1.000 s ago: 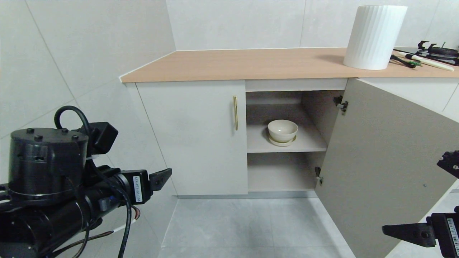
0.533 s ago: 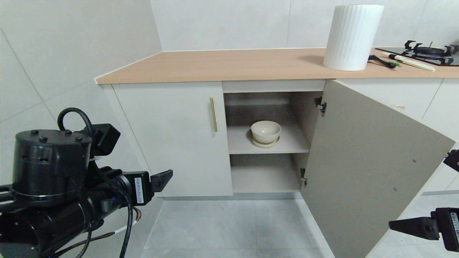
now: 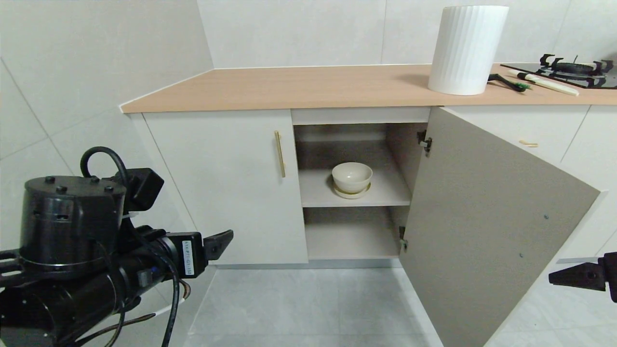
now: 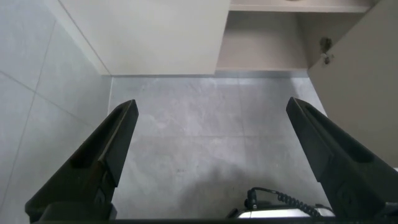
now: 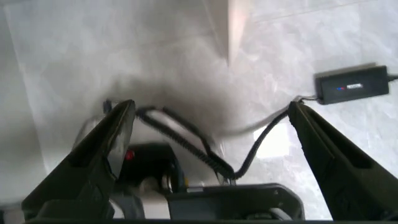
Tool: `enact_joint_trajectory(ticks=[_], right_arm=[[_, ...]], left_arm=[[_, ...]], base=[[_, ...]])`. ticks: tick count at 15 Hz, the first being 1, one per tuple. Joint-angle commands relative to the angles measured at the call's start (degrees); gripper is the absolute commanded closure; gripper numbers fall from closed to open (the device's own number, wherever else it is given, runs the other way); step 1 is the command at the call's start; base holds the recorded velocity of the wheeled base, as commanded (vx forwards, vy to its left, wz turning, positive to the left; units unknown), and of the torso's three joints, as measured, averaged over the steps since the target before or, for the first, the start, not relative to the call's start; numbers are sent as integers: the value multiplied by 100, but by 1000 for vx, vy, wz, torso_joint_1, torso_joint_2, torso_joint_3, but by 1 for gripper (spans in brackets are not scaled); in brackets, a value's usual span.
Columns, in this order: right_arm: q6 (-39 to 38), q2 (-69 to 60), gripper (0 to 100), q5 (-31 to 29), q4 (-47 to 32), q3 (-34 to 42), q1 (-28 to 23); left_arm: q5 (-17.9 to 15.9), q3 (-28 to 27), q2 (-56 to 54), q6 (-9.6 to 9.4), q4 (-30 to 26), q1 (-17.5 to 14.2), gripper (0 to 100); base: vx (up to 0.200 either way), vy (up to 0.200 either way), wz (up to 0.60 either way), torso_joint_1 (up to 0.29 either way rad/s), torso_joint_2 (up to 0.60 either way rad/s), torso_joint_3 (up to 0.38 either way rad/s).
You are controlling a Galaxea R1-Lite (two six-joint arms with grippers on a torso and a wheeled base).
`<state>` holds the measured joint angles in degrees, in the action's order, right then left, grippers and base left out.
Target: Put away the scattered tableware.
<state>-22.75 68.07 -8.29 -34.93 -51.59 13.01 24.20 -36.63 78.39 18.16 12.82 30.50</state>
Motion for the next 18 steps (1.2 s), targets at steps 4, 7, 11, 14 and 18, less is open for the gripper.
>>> enact_joint_trajectory(ticks=[4, 7, 11, 14, 18], right_arm=[[-2, 400, 0, -393, 74, -220, -896], [-2, 567, 0, -551, 118, -290, -1239], [51, 839, 0, -788, 364, -325, -1644], [7, 1138, 0, -762, 1137, -167, -1811], [-151, 1498, 0, -709, 2157, 149, -1863]], left_arm=[[-3, -2, 10, 3, 1, 0, 0], [-3, -2, 10, 3, 1, 0, 0], [6, -2, 10, 3, 1, 0, 0], [6, -2, 1, 3, 1, 0, 0], [6, -2, 1, 3, 1, 0, 0]], base=[[0, 0, 0, 0, 0, 0], [0, 0, 0, 0, 0, 0], [0, 0, 0, 0, 0, 0], [0, 0, 0, 0, 0, 0], [0, 0, 0, 0, 0, 0]])
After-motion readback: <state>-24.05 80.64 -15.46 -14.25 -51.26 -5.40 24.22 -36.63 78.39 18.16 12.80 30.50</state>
